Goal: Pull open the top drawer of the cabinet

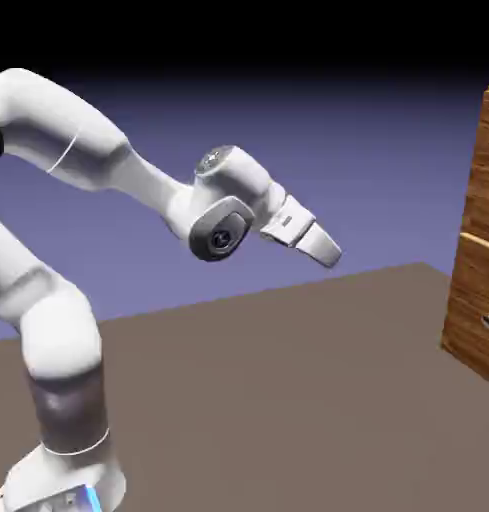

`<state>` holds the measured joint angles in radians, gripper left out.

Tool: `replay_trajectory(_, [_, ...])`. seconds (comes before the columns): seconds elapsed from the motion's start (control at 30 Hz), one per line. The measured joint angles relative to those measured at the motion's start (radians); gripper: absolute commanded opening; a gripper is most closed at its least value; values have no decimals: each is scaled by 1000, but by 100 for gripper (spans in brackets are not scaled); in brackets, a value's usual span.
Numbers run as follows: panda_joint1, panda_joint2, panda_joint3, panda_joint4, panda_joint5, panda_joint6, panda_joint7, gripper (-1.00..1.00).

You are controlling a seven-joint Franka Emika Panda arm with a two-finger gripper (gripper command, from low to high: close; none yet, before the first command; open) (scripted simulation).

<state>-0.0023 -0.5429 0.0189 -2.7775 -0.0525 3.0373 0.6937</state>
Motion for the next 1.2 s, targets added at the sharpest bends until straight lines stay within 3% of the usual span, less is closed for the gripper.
replay_trajectory(1.2, [-426, 808, 563, 969, -1566, 9, -1412, 0])
